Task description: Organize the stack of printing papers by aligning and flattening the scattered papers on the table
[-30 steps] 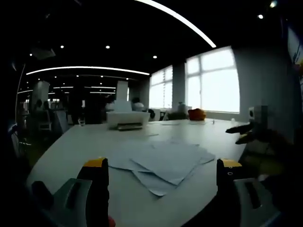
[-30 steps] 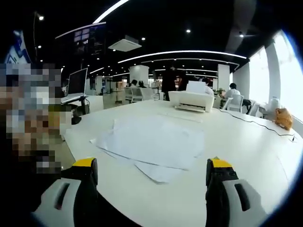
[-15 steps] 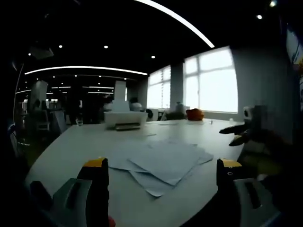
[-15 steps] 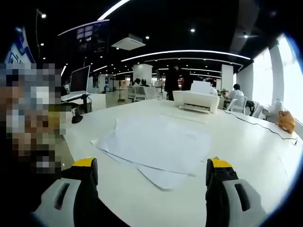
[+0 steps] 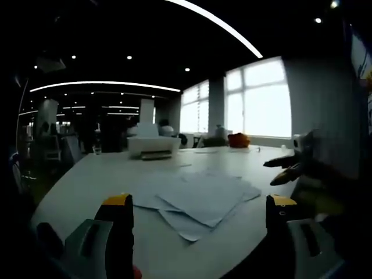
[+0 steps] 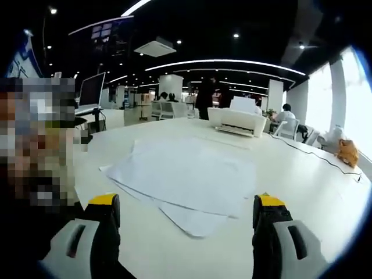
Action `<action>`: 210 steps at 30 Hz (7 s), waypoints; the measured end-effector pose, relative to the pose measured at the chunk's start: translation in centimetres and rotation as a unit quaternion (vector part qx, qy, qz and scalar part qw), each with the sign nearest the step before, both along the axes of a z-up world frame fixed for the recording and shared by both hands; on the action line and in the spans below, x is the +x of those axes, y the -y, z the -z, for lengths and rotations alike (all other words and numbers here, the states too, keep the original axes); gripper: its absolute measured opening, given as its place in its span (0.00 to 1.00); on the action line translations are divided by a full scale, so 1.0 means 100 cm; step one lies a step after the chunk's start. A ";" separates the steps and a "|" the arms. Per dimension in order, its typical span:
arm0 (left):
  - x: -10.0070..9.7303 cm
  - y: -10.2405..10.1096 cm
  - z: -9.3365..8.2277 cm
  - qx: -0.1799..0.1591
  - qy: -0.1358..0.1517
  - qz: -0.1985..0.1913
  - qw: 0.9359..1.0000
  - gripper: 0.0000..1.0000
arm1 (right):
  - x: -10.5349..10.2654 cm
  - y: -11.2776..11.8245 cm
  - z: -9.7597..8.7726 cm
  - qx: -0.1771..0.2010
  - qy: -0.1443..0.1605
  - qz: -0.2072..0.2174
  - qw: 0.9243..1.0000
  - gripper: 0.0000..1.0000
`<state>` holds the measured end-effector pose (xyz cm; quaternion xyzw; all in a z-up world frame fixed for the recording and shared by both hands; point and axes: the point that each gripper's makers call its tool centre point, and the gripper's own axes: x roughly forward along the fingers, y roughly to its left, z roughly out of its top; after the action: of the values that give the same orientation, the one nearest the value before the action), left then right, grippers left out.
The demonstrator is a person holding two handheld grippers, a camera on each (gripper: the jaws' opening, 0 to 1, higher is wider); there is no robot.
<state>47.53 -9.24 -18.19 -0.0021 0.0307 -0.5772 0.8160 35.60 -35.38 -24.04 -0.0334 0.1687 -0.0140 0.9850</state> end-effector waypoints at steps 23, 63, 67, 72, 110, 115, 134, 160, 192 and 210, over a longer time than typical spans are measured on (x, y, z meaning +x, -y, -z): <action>-0.003 0.001 0.002 -0.001 -0.002 0.007 1.000 0.97 | 0.027 0.018 0.008 -0.001 0.019 0.040 0.999 0.89; -0.001 0.005 0.003 0.000 -0.007 0.005 1.000 0.97 | 0.059 0.060 0.062 0.034 -0.008 0.105 0.994 0.87; -0.002 0.006 0.004 0.001 -0.008 0.005 1.000 0.97 | 0.062 0.060 0.064 0.035 -0.006 0.107 0.994 0.84; -0.002 0.006 0.004 0.001 -0.008 0.006 1.000 0.97 | 0.065 0.063 0.069 0.025 -0.017 0.113 0.993 0.83; -0.002 0.003 0.005 -0.006 -0.013 0.003 1.000 0.97 | 0.064 0.027 0.067 0.004 -0.010 0.045 0.999 0.40; -0.003 0.004 0.005 -0.004 -0.013 0.004 1.000 0.97 | 0.063 0.015 0.067 -0.013 -0.012 0.019 1.000 0.20; -0.004 0.004 0.006 -0.004 -0.013 0.006 1.000 0.97 | 0.071 0.018 0.072 0.024 -0.019 0.011 0.999 0.09; -0.002 0.005 0.004 -0.003 -0.012 0.005 1.000 0.97 | 0.065 0.020 0.064 0.052 -0.010 0.027 0.998 0.00; -0.001 0.003 -0.001 -0.008 -0.010 0.003 1.000 0.97 | 0.054 0.005 0.003 0.025 0.045 0.008 0.999 0.00; -0.002 0.003 -0.003 -0.009 -0.008 0.004 1.000 0.97 | 0.044 -0.014 -0.038 -0.006 0.079 -0.008 0.997 0.00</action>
<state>47.28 -9.57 -17.91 -0.0138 0.0323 -0.5804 0.8135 40.03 -33.97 -20.28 -0.0392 0.0900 -0.0101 0.9951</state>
